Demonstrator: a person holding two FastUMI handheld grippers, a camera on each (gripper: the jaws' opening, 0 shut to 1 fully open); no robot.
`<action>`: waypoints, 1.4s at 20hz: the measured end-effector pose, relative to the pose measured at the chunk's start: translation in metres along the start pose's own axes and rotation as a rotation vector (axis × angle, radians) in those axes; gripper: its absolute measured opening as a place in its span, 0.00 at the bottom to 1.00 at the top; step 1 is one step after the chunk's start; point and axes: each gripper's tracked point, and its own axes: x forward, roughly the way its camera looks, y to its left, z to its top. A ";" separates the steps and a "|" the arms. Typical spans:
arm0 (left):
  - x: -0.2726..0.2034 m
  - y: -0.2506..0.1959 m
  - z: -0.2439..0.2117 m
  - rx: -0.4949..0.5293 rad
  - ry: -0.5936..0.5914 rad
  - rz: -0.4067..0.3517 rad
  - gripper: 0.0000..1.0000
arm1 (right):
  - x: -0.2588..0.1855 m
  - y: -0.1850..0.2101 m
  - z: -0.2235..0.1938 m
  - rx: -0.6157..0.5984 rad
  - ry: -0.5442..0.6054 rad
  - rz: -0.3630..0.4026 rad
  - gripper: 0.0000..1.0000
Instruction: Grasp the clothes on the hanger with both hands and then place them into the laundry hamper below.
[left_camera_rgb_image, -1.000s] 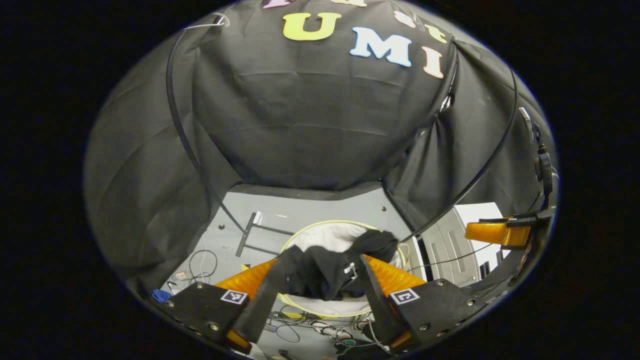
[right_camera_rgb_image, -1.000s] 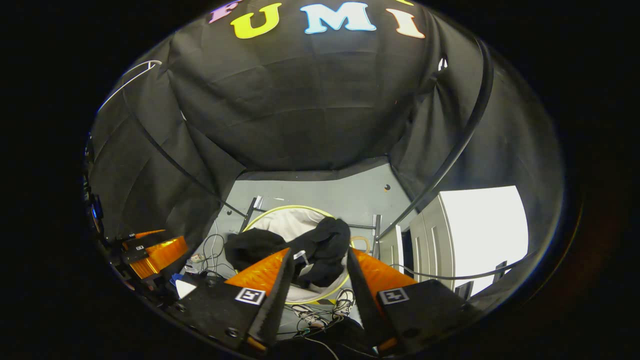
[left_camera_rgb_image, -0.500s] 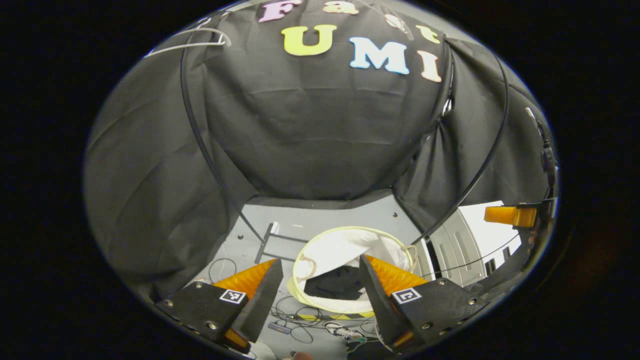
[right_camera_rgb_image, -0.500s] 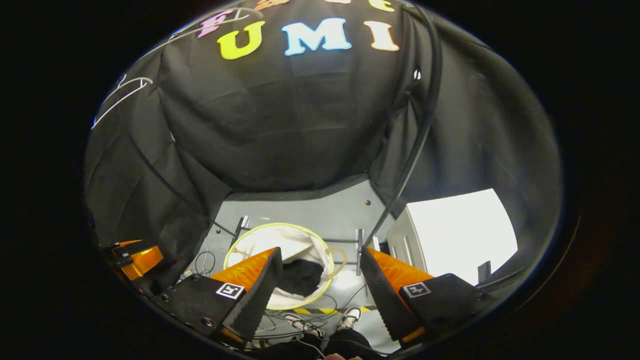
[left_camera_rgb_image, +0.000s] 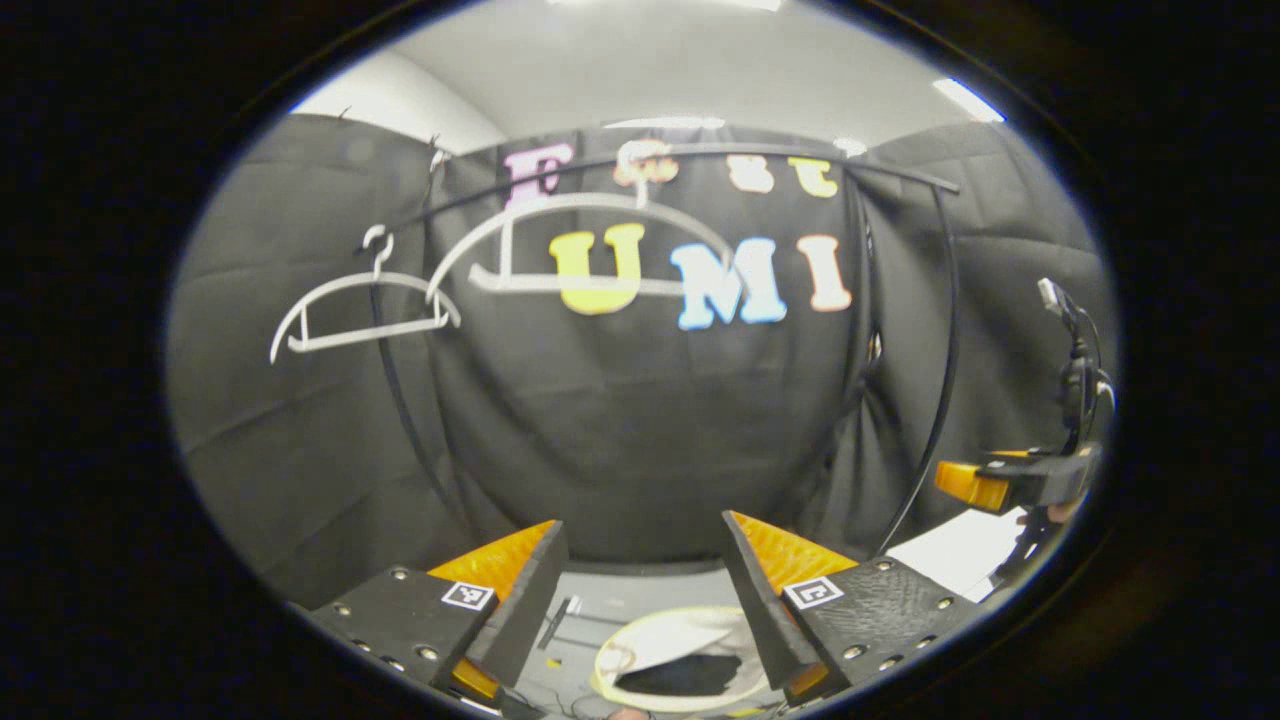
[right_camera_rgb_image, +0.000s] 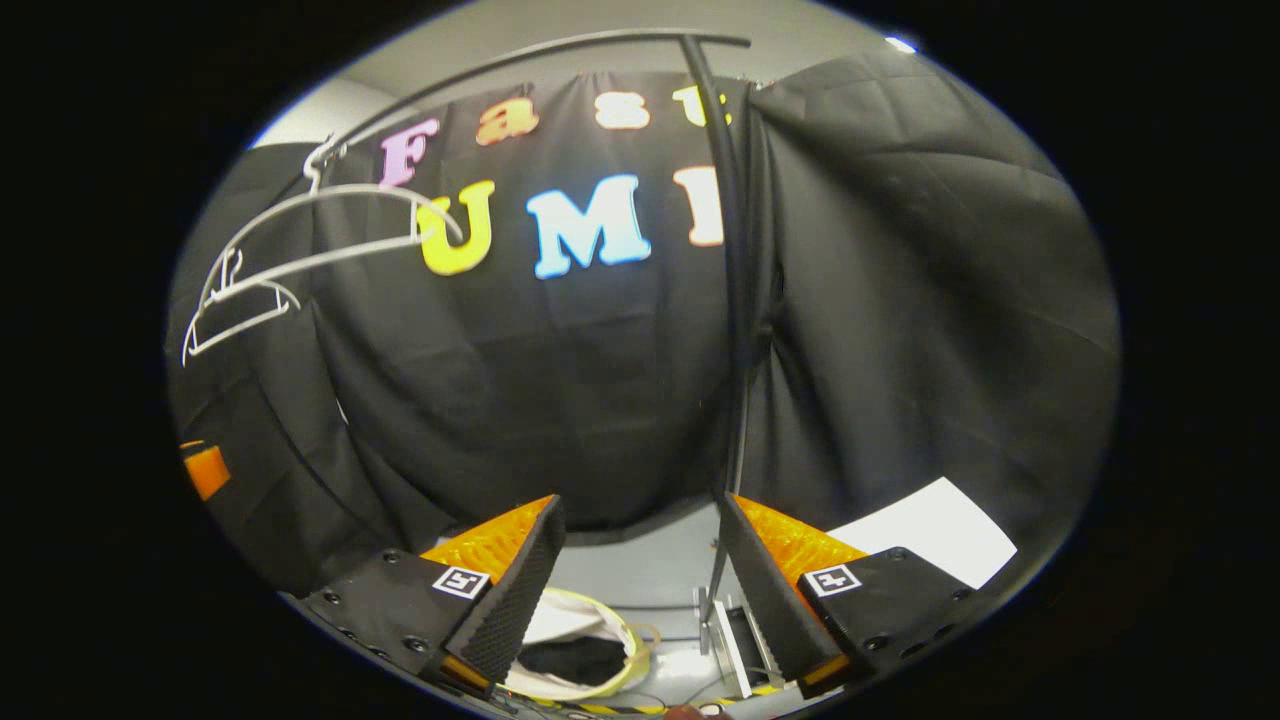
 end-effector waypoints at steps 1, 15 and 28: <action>-0.003 -0.013 0.025 0.000 -0.048 -0.011 0.89 | -0.005 0.001 0.022 0.013 -0.049 0.018 0.94; -0.066 -0.041 0.129 -0.201 -0.303 0.033 0.88 | -0.067 -0.028 0.142 0.053 -0.371 0.117 0.98; -0.042 0.005 0.072 -0.178 -0.252 0.019 0.88 | -0.069 -0.007 0.138 0.029 -0.375 0.067 0.98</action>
